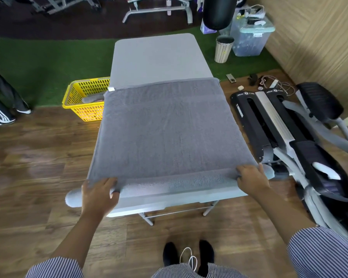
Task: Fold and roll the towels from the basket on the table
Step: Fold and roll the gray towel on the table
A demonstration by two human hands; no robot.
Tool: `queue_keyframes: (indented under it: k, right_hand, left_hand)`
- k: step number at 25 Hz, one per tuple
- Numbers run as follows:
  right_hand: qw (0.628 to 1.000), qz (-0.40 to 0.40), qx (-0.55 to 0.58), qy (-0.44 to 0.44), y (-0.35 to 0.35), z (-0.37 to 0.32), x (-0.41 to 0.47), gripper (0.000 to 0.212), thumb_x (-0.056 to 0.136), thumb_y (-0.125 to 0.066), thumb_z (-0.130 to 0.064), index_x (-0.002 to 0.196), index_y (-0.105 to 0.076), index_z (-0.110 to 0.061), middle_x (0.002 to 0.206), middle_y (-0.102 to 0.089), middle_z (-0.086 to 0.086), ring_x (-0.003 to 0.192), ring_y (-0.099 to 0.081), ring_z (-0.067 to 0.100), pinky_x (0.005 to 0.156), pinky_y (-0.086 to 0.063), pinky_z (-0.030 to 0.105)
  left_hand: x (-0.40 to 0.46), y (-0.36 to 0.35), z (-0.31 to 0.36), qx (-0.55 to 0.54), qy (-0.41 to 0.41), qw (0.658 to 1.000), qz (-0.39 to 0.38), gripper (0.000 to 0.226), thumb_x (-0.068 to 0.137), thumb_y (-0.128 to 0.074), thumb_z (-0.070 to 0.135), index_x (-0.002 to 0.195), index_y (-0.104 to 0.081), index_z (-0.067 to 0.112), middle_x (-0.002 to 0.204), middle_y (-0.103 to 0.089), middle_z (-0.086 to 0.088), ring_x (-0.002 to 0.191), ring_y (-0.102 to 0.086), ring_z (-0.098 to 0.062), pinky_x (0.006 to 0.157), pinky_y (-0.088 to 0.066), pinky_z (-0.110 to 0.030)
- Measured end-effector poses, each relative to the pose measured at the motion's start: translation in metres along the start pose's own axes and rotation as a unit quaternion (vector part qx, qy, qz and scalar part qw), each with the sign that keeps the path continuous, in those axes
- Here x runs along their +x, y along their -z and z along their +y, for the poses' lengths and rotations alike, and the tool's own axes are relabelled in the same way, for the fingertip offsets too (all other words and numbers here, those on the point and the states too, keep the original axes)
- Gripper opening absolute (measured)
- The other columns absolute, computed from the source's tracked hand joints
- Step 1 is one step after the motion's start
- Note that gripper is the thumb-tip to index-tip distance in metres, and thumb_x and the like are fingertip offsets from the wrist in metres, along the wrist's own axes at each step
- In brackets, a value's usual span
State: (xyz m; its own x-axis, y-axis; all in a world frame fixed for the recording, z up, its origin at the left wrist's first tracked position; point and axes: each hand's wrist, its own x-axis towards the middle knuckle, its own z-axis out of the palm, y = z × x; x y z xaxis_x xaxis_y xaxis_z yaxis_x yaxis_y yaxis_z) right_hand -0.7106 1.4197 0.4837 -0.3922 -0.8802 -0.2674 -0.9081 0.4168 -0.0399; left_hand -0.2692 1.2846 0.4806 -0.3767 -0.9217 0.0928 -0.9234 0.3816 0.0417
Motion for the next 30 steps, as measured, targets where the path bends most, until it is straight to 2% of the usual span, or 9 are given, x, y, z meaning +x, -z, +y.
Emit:
queue_keyframes:
  k: [2,5,8,11,15,18,23,26,30]
  right_hand:
    - [0.999,0.039,0.015,0.004,-0.004,-0.001,0.003,0.036,0.082,-0.048,-0.004,0.117,-0.054,-0.011,0.117,-0.056,0.007,0.116,-0.048,0.029,0.108,-0.021,0.047]
    - [0.998,-0.008,0.056,0.005,-0.011,-0.004,-0.001,0.054,0.087,-0.046,-0.007,0.14,-0.036,-0.008,0.144,-0.038,0.004,0.139,-0.025,0.022,0.114,-0.007,0.048]
    - [0.998,-0.031,0.049,0.019,-0.013,-0.004,-0.003,0.065,0.084,-0.049,-0.006,0.144,-0.026,-0.01,0.149,-0.029,0.002,0.142,-0.015,0.02,0.115,0.0,0.046]
    - [0.999,-0.009,0.046,0.005,-0.013,-0.005,0.0,0.055,0.083,-0.048,0.0,0.137,-0.038,-0.01,0.138,-0.044,0.005,0.135,-0.03,0.022,0.115,-0.003,0.046]
    - [0.999,-0.031,0.009,-0.015,-0.002,-0.004,0.005,0.028,0.087,-0.042,-0.012,0.112,-0.055,-0.013,0.111,-0.06,0.005,0.11,-0.05,0.023,0.113,-0.012,0.044]
    - [0.999,-0.016,-0.022,-0.023,0.008,-0.004,0.011,0.026,0.088,-0.042,-0.013,0.113,-0.053,-0.015,0.114,-0.057,0.003,0.114,-0.048,0.023,0.114,-0.012,0.048]
    - [0.998,-0.026,0.055,0.0,-0.004,-0.01,0.008,0.055,0.091,-0.043,-0.008,0.144,-0.027,-0.01,0.151,-0.028,0.002,0.142,-0.015,0.019,0.115,-0.004,0.045]
    - [0.998,-0.041,0.046,0.009,-0.008,-0.009,0.007,0.064,0.087,-0.048,-0.007,0.146,-0.021,-0.01,0.152,-0.023,0.001,0.143,-0.01,0.018,0.115,-0.001,0.044]
    - [0.999,-0.018,0.028,-0.004,-0.009,-0.012,0.011,0.057,0.086,-0.048,-0.003,0.14,-0.032,-0.012,0.144,-0.036,0.002,0.139,-0.023,0.02,0.116,-0.003,0.043]
  left_hand:
    - [0.003,-0.002,0.004,-0.018,0.016,1.0,-0.01,0.035,0.069,-0.051,0.024,0.099,-0.069,0.017,0.096,-0.071,0.002,0.089,-0.068,-0.024,0.092,-0.038,-0.059]
    - [0.002,-0.01,0.013,-0.044,0.047,0.996,-0.067,0.035,0.076,-0.064,0.026,0.11,-0.067,0.019,0.108,-0.069,0.001,0.104,-0.064,-0.024,0.107,-0.028,-0.058]
    - [0.001,-0.011,0.021,-0.058,0.073,0.99,-0.102,0.05,0.07,-0.077,0.02,0.118,-0.063,0.019,0.113,-0.067,0.0,0.113,-0.06,-0.024,0.113,-0.017,-0.053]
    - [0.003,-0.01,0.023,-0.051,0.072,0.993,-0.077,0.039,0.071,-0.075,0.015,0.109,-0.067,0.016,0.099,-0.071,-0.003,0.099,-0.065,-0.026,0.107,-0.026,-0.056]
    - [0.007,-0.004,0.018,-0.003,0.025,0.999,-0.042,0.029,0.071,-0.049,0.039,0.081,-0.069,0.022,0.069,-0.071,0.003,0.066,-0.067,-0.024,0.087,-0.039,-0.049]
    - [0.014,-0.001,0.014,-0.004,0.023,1.0,-0.02,0.029,0.075,-0.058,0.035,0.098,-0.069,0.021,0.094,-0.072,0.003,0.086,-0.067,-0.023,0.093,-0.038,-0.056]
    - [0.009,-0.012,0.027,-0.043,0.069,0.99,-0.114,0.051,0.08,-0.068,0.031,0.129,-0.057,0.023,0.131,-0.06,0.001,0.123,-0.054,-0.02,0.115,-0.009,-0.053]
    - [0.009,-0.016,0.028,-0.036,0.066,0.988,-0.134,0.063,0.078,-0.071,0.027,0.137,-0.05,0.022,0.138,-0.054,0.0,0.13,-0.047,-0.017,0.117,0.0,-0.052]
    - [0.012,-0.015,0.033,-0.028,0.075,0.989,-0.126,0.051,0.08,-0.068,0.021,0.13,-0.057,0.02,0.128,-0.061,-0.001,0.124,-0.052,-0.02,0.116,-0.005,-0.053]
